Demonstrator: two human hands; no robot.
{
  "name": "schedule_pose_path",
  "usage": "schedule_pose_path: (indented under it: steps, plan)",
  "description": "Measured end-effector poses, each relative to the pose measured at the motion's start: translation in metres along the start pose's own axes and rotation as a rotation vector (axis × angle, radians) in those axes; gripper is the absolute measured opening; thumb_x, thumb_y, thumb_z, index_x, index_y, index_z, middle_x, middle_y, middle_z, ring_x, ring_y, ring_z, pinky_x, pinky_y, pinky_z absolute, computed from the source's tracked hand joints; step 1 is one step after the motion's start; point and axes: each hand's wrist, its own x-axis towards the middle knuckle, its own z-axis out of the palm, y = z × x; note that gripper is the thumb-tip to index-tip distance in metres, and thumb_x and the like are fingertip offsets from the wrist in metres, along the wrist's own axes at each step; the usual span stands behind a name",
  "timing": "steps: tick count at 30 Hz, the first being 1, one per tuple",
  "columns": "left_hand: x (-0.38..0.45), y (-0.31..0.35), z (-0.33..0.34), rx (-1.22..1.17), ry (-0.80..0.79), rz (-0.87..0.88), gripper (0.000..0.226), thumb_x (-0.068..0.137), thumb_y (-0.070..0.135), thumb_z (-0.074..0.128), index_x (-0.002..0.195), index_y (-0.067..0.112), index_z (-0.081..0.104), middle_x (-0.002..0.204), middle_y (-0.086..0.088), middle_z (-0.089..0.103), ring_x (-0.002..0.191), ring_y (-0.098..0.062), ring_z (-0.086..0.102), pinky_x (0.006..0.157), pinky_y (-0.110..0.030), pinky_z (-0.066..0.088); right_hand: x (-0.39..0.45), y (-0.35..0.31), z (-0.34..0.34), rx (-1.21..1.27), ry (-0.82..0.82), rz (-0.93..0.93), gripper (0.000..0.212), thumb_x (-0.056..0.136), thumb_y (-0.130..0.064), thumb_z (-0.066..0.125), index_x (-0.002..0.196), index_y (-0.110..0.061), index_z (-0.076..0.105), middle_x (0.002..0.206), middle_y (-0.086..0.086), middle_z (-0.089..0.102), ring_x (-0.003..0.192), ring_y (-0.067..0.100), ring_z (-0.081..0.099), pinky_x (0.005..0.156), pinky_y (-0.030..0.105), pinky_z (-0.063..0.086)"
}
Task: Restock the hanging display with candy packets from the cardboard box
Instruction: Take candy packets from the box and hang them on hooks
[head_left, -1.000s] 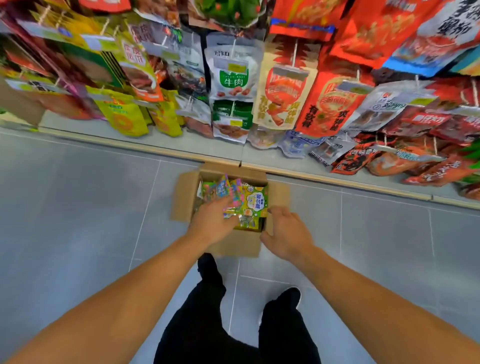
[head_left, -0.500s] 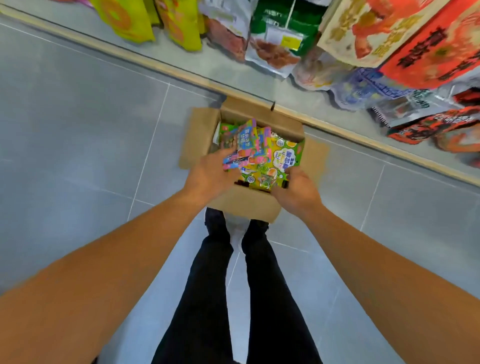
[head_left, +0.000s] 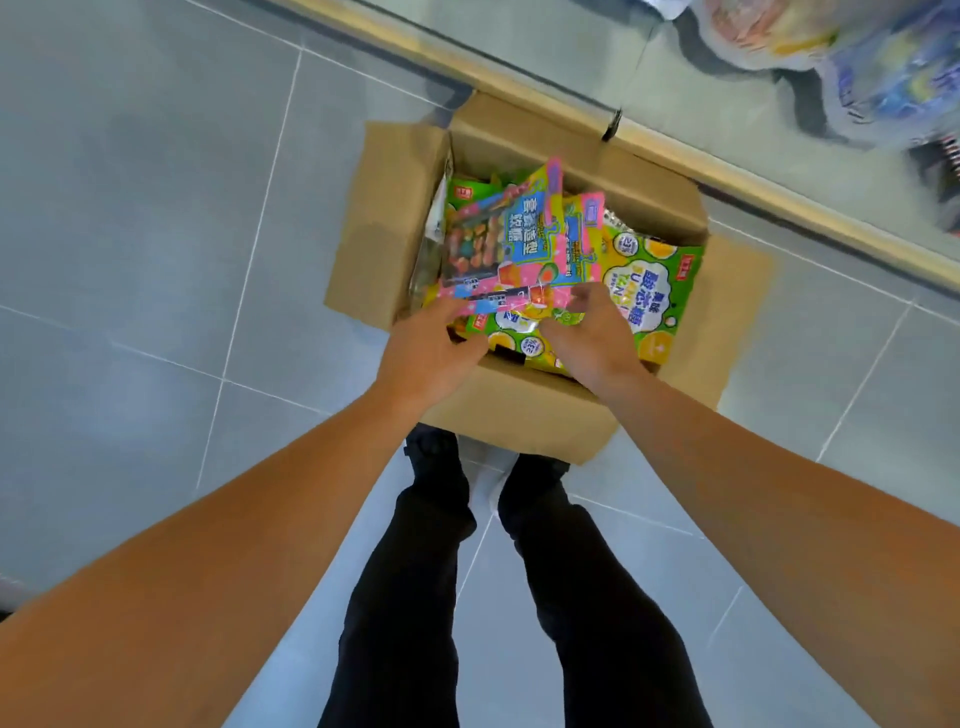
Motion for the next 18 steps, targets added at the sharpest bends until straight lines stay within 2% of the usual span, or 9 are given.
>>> schedule_pose_path:
  steps: [2,3,5,7,8,10,12,15,18]
  plan:
    - [0.016,-0.013,0.006,-0.044,0.001,-0.019,0.051,0.087,0.028,0.065,0.136,0.026,0.053,0.121,0.014,0.059,0.106,-0.009,0.057,0.088,-0.022,0.043,0.032,0.001,0.011,0.044,0.116,-0.028,0.059,0.09,-0.033,0.064,0.14,-0.013,0.04,0.136,0.003,0.05,0.111,0.025,0.058,0.083,0.032,0.045]
    - [0.025,-0.02,0.009,-0.067,0.005,-0.032,0.05,0.086,0.027,0.066,0.134,0.027,0.055,0.112,0.019,0.057,0.103,-0.007,0.057,0.087,-0.022,0.044,0.05,0.001,0.015,0.052,0.174,-0.046,0.056,0.091,-0.033,0.063,0.138,-0.012,0.041,0.131,0.002,0.052,0.107,0.023,0.056,0.079,0.028,0.041]
    - [0.035,-0.031,0.012,-0.101,0.0,-0.056,0.047,0.085,0.026,0.068,0.13,0.032,0.057,0.098,0.03,0.052,0.09,0.006,0.055,0.081,-0.014,0.043,0.077,-0.005,0.019,0.05,0.185,-0.027,0.043,0.09,-0.03,0.063,0.128,-0.013,0.05,0.113,-0.001,0.057,0.095,0.02,0.055,0.072,0.026,0.038]
    - [0.045,-0.041,0.013,-0.098,-0.014,-0.061,0.04,0.085,0.025,0.068,0.12,0.041,0.057,0.086,0.037,0.049,0.074,0.022,0.053,0.068,0.0,0.04,0.102,-0.011,0.023,0.029,0.144,0.019,0.017,0.086,-0.028,0.061,0.099,-0.018,0.064,0.088,0.0,0.063,0.083,0.024,0.059,0.07,0.032,0.045]
    - [0.048,-0.044,0.013,-0.103,-0.018,-0.066,0.036,0.085,0.025,0.068,0.112,0.045,0.054,0.082,0.038,0.049,0.067,0.027,0.05,0.064,0.003,0.039,0.105,-0.015,0.023,0.005,0.133,0.038,0.01,0.085,-0.026,0.06,0.08,-0.018,0.064,0.075,0.001,0.061,0.076,0.025,0.059,0.067,0.034,0.046]
    - [0.048,-0.046,0.011,-0.115,-0.011,-0.07,0.034,0.085,0.024,0.068,0.102,0.048,0.048,0.077,0.037,0.049,0.062,0.029,0.048,0.062,0.003,0.038,0.105,-0.017,0.024,-0.06,0.122,0.039,0.025,0.086,-0.023,0.06,0.062,-0.017,0.057,0.063,0.003,0.055,0.071,0.026,0.057,0.065,0.033,0.045]
    - [0.042,-0.038,0.009,-0.109,-0.008,-0.067,0.034,0.085,0.025,0.067,0.105,0.047,0.05,0.078,0.033,0.052,0.066,0.025,0.052,0.063,0.0,0.039,0.089,-0.02,0.02,-0.079,0.142,-0.001,0.029,0.088,-0.023,0.06,0.061,-0.016,0.054,0.06,0.001,0.052,0.071,0.026,0.056,0.061,0.029,0.039]
    - [0.025,-0.019,0.001,-0.121,0.017,-0.03,0.038,0.084,0.027,0.068,0.119,0.038,0.058,0.09,0.025,0.057,0.082,0.004,0.058,0.072,-0.008,0.044,0.048,-0.025,0.007,-0.132,0.17,-0.181,0.018,0.09,-0.018,0.058,0.073,-0.012,0.059,0.067,0.005,0.055,0.072,0.024,0.049,0.06,0.03,0.026]
    - [0.003,0.005,-0.012,-0.124,0.026,0.021,0.046,0.081,0.033,0.069,0.126,0.031,0.059,0.108,0.019,0.06,0.101,-0.008,0.061,0.091,-0.024,0.049,-0.005,-0.032,-0.018,-0.151,0.164,-0.341,0.015,0.09,-0.014,0.057,0.081,-0.003,0.061,0.068,0.007,0.055,0.068,0.027,0.047,0.063,0.038,0.038]
